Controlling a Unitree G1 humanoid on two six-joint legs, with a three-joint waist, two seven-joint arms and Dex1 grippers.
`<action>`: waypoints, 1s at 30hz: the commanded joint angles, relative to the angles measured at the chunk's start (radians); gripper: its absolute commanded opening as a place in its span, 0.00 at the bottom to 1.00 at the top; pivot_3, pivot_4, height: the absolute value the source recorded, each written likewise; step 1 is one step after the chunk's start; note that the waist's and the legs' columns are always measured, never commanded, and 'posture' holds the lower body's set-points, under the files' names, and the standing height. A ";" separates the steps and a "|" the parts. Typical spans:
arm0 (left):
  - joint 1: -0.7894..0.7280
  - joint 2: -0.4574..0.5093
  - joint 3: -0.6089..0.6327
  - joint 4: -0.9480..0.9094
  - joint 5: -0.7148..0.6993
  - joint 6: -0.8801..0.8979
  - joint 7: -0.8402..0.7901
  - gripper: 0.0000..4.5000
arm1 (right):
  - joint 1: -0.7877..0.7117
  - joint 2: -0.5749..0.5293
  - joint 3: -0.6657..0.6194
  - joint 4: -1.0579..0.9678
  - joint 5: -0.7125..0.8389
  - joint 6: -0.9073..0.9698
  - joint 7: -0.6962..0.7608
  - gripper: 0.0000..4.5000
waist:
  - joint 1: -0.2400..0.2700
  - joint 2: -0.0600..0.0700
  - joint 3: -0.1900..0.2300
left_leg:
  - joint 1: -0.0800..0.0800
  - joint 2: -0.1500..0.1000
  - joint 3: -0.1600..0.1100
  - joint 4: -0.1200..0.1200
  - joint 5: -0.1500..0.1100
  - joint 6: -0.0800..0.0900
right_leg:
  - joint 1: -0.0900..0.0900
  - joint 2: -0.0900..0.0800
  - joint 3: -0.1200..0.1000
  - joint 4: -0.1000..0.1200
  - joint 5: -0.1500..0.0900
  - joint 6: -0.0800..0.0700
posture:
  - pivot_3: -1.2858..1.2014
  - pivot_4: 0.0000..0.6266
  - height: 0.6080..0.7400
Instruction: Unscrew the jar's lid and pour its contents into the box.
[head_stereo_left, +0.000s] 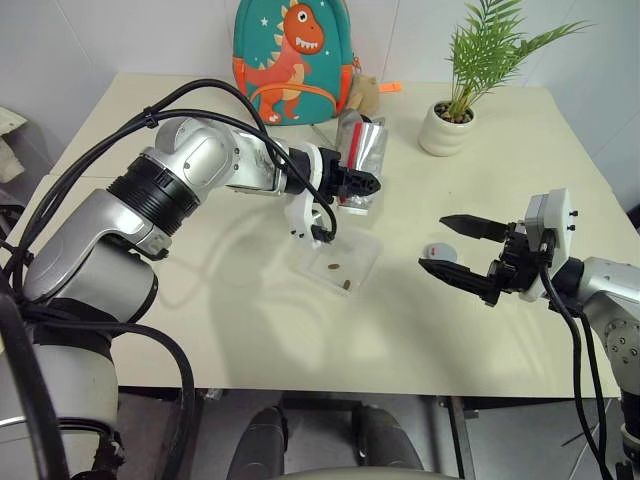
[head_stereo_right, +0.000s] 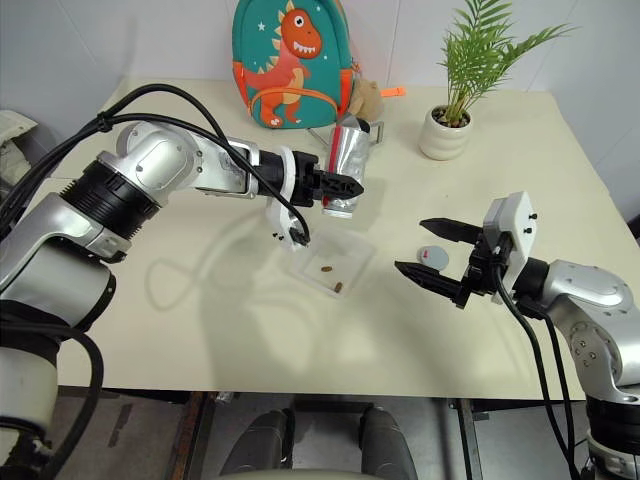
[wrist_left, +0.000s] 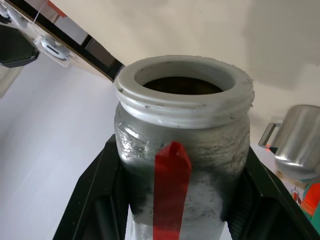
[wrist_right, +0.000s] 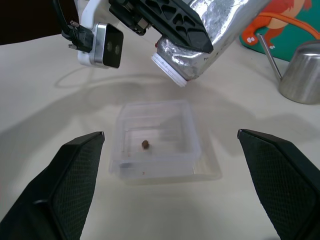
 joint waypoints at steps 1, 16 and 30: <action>-0.052 -0.005 0.020 0.017 -0.011 0.026 0.044 0.44 | -0.001 0.006 -0.004 -0.032 -0.009 -0.026 -0.009 1.00 | 0.001 0.000 0.000 | 0.000 0.000 0.000 0.000 0.000 0.000 | 0.000 0.000 0.000 0.000 0.000 0.000 | 0.52 0.24 1.00; 0.370 -0.108 0.559 -0.090 -1.062 0.417 -0.720 0.44 | -0.047 -0.044 -0.042 0.019 0.009 -0.043 0.077 1.00 | -0.002 0.000 0.000 | 0.001 0.001 0.000 0.001 0.000 0.000 | -0.001 0.001 0.000 0.004 -0.001 -0.001 | 0.52 0.24 1.00; 0.789 -0.302 0.983 -0.451 -1.626 1.089 -0.825 0.44 | -0.202 -0.098 0.038 0.146 -0.038 -0.031 0.169 1.00 | -0.001 0.001 0.000 | 0.002 0.001 -0.001 0.002 0.000 0.000 | 0.000 0.000 0.000 0.005 0.000 -0.001 | 0.52 0.24 1.00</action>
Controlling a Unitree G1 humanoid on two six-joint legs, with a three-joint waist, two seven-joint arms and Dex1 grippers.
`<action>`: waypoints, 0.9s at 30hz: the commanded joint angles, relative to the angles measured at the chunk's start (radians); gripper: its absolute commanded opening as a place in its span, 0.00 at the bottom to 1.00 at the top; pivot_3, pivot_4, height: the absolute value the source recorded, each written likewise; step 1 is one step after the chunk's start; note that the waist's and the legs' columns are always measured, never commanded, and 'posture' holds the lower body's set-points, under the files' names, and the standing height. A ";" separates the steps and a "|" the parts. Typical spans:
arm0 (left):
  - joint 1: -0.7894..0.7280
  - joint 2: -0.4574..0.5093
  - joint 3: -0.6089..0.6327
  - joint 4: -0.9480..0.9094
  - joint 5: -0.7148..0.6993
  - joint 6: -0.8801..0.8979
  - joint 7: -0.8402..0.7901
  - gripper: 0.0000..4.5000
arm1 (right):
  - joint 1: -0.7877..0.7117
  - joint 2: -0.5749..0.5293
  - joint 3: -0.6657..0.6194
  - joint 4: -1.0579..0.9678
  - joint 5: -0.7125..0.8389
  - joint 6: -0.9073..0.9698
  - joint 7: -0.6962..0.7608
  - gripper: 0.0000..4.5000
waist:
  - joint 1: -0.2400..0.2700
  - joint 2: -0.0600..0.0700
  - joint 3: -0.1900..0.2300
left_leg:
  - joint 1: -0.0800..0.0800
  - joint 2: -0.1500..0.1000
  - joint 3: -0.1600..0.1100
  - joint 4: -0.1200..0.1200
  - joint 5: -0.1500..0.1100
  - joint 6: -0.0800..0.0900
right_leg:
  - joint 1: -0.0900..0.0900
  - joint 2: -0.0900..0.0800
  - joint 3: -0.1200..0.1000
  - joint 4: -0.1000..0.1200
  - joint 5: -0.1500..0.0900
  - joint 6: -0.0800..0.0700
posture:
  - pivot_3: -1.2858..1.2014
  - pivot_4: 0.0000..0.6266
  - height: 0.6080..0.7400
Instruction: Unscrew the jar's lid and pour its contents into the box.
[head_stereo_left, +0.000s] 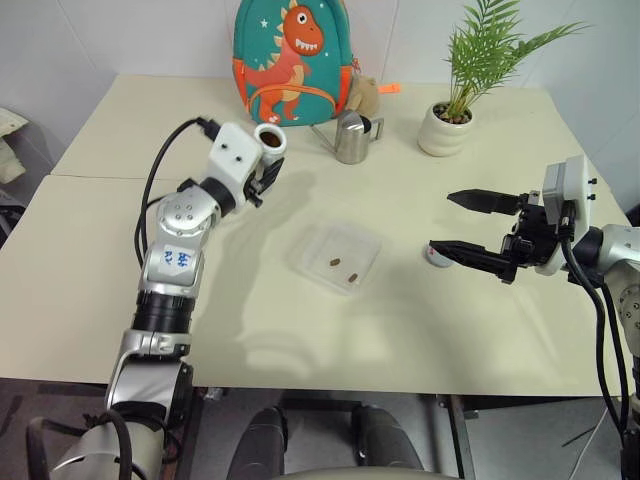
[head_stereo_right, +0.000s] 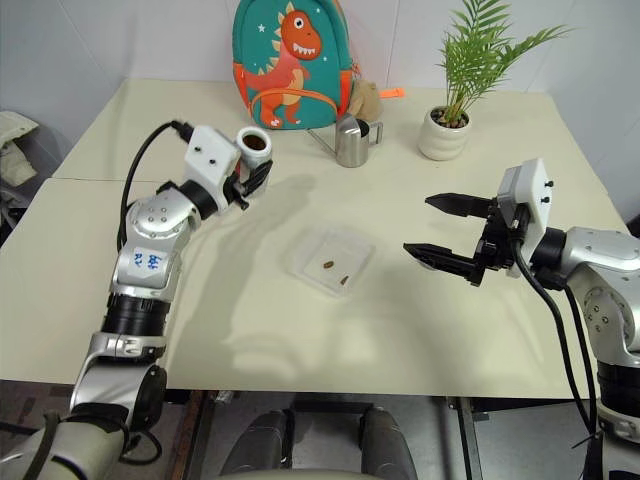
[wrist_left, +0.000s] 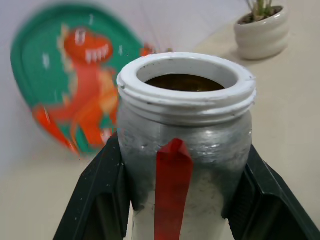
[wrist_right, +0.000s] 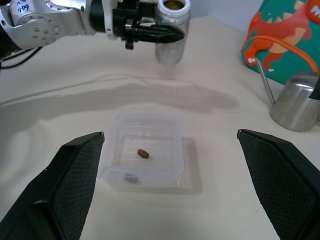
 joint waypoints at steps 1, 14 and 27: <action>0.065 -0.023 0.057 -0.090 -0.126 0.048 -0.036 0.44 | -0.036 -0.019 0.008 0.008 -0.007 -0.002 0.022 1.00 | 0.000 0.000 0.000 | 0.000 0.000 0.000 0.000 0.000 0.000 | 0.000 0.000 0.000 0.000 0.000 0.000 | 0.52 0.24 1.00; 0.198 -0.003 0.079 -0.108 -0.226 0.061 -0.093 0.44 | -0.054 -0.041 0.020 0.015 -0.010 0.029 0.053 1.00 | 0.001 0.000 0.000 | 0.000 0.000 0.000 0.000 0.000 0.000 | 0.000 0.000 0.000 -0.001 0.000 -0.001 | 0.52 0.24 1.00; 0.287 0.047 0.059 -0.235 -0.225 0.105 -0.113 0.99 | -0.092 -0.047 0.027 0.045 -0.030 0.036 0.080 1.00 | 0.001 0.000 0.000 | 0.000 0.000 0.000 -0.001 0.000 0.000 | 0.001 0.000 0.000 -0.002 0.000 -0.001 | 0.52 0.24 1.00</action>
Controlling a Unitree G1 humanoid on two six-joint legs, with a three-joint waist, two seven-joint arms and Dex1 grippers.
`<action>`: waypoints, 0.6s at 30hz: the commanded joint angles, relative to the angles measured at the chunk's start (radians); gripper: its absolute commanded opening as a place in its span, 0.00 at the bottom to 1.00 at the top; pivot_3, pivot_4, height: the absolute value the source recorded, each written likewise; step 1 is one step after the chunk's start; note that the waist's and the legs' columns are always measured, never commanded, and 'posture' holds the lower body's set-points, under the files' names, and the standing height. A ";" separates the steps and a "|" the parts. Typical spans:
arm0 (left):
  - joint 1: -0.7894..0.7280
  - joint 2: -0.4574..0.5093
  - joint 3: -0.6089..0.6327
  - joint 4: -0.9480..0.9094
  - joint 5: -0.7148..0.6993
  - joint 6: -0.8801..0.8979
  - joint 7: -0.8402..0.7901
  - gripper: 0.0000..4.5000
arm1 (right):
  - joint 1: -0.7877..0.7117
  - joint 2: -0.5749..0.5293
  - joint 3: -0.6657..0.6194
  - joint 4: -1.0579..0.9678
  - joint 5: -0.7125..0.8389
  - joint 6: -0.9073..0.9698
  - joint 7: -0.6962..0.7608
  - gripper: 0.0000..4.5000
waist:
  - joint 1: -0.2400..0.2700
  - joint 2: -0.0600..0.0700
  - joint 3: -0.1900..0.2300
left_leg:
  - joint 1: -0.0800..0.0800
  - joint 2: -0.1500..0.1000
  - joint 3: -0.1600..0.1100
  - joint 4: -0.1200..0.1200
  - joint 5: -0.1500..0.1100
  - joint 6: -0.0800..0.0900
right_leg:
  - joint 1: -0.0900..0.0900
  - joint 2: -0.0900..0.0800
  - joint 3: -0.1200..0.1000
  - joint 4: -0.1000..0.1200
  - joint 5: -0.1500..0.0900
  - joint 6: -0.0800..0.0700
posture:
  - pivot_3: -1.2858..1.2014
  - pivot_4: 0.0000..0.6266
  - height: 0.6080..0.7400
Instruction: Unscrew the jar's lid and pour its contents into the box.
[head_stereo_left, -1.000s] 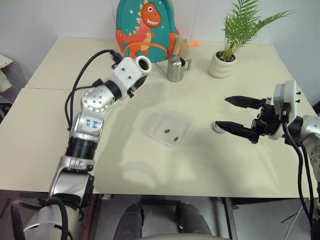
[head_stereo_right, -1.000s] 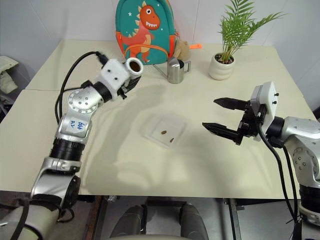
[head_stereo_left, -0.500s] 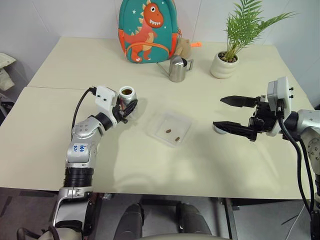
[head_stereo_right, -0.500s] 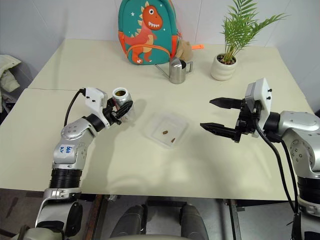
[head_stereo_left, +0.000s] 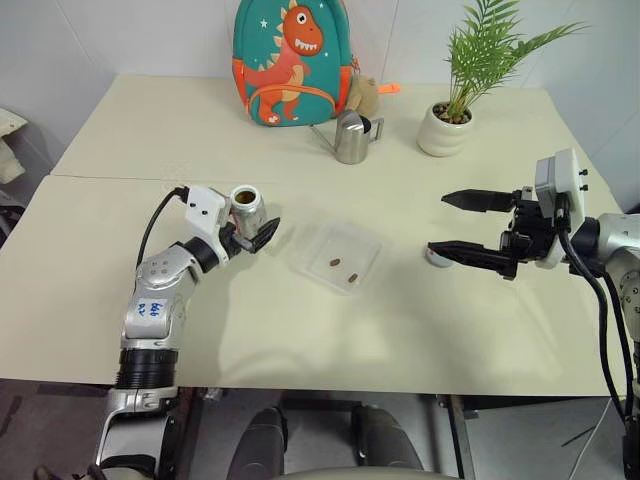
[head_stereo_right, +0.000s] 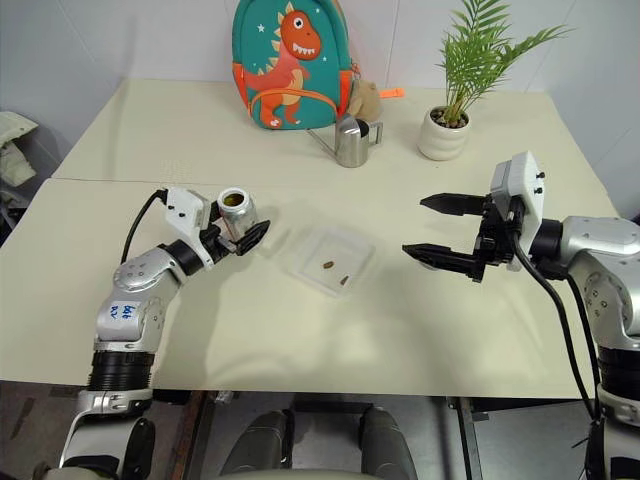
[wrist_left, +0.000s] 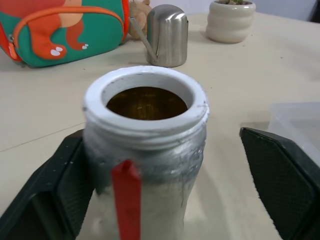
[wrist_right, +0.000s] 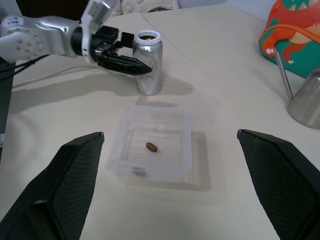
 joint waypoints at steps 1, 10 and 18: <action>0.035 0.036 -0.010 -0.101 -0.004 0.015 -0.013 0.99 | -0.029 -0.021 -0.008 -0.003 -0.001 -0.005 0.014 1.00 | 0.000 0.000 0.000 | 0.000 0.000 0.000 0.000 0.000 0.000 | 0.000 0.000 0.000 0.000 0.000 0.000 | 0.52 0.24 1.00; 0.115 0.113 0.032 -0.208 -0.014 0.074 0.001 0.99 | -0.045 -0.021 0.001 0.016 -0.012 -0.011 0.030 1.00 | -0.001 0.000 0.000 | 0.000 0.000 0.000 -0.001 0.000 0.000 | 0.000 0.000 0.000 -0.001 0.000 -0.001 | 0.52 0.24 1.00; 0.236 0.195 0.095 -0.321 -0.115 0.104 -0.111 0.99 | -0.039 -0.046 -0.014 0.035 -0.012 -0.010 0.067 1.00 | -0.003 0.000 0.000 | 0.000 0.001 0.000 -0.002 -0.001 -0.001 | 0.000 0.000 0.000 -0.003 0.000 -0.001 | 0.52 0.24 1.00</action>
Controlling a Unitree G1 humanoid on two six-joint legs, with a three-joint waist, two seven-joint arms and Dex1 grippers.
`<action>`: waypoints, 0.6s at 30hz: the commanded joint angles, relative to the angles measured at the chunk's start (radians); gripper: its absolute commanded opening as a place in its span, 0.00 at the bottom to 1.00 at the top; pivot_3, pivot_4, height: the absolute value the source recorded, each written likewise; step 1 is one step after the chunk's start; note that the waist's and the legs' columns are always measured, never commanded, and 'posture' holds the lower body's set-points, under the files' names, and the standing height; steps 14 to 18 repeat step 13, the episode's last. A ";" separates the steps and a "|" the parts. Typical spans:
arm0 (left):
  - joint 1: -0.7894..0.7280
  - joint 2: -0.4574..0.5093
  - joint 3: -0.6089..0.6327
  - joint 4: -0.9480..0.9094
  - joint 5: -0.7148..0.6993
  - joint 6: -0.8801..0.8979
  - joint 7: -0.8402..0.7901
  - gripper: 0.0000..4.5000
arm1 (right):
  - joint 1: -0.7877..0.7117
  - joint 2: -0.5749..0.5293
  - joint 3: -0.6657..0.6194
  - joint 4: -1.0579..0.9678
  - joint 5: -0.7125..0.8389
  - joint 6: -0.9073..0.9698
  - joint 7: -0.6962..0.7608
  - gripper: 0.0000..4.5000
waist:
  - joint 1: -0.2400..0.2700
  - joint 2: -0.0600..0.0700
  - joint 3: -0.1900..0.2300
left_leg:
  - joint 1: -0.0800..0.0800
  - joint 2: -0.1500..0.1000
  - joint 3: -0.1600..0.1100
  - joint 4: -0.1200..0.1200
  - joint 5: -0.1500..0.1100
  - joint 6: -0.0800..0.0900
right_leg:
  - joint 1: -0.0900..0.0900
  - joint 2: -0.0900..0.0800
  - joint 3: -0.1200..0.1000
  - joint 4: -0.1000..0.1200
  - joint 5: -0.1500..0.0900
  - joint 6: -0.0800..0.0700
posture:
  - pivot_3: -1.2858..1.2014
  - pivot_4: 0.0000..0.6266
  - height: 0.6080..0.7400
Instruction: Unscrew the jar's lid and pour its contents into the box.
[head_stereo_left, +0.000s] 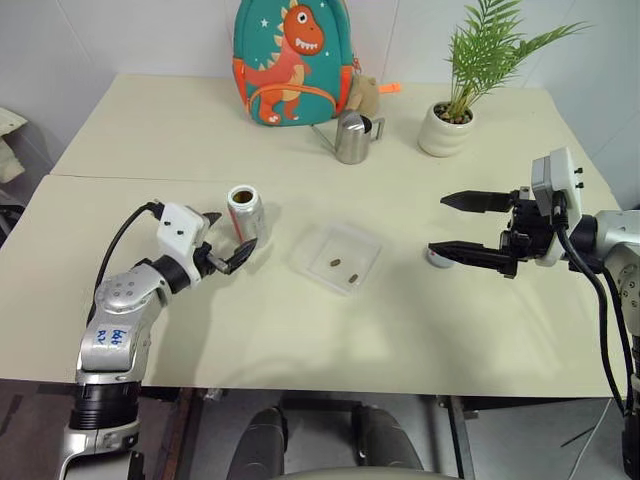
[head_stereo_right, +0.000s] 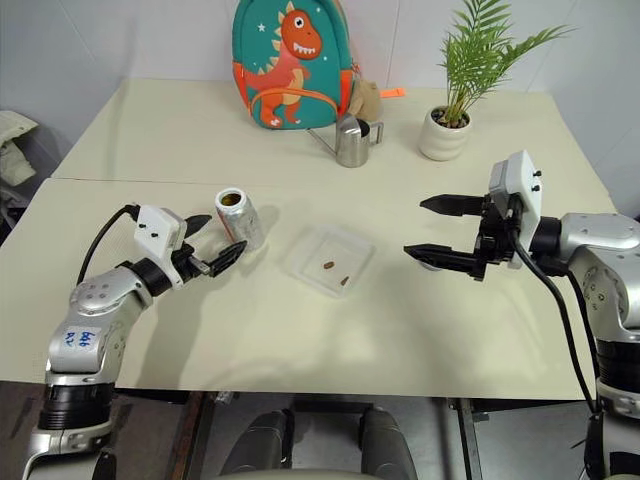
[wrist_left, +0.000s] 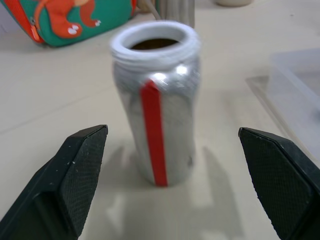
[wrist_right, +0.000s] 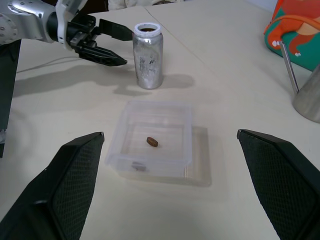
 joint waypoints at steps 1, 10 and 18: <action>0.060 0.064 0.072 -0.101 -0.134 0.006 -0.139 0.99 | -0.008 -0.044 -0.045 -0.007 0.012 -0.007 0.030 1.00 | -0.002 0.000 0.000 | 0.000 0.000 0.000 0.000 0.000 0.000 | 0.000 0.000 0.000 0.000 0.000 0.000 | 0.52 0.24 1.00; 0.047 0.247 0.259 0.193 -0.321 -0.204 -0.588 0.99 | 0.024 -0.110 -0.087 0.012 0.009 -0.023 0.091 1.00 | -0.002 0.001 0.000 | 0.001 0.004 0.002 -0.002 -0.001 -0.002 | 0.000 0.001 -0.003 -0.002 -0.005 -0.012 | 0.52 0.24 1.00; 0.044 0.293 0.250 0.240 -0.319 -0.222 -0.649 0.99 | 0.045 -0.111 -0.104 0.001 0.009 -0.026 0.082 1.00 | -0.002 0.001 0.000 | 0.002 0.004 0.004 -0.003 -0.002 -0.002 | 0.000 0.000 -0.002 -0.004 -0.005 -0.012 | 0.52 0.24 1.00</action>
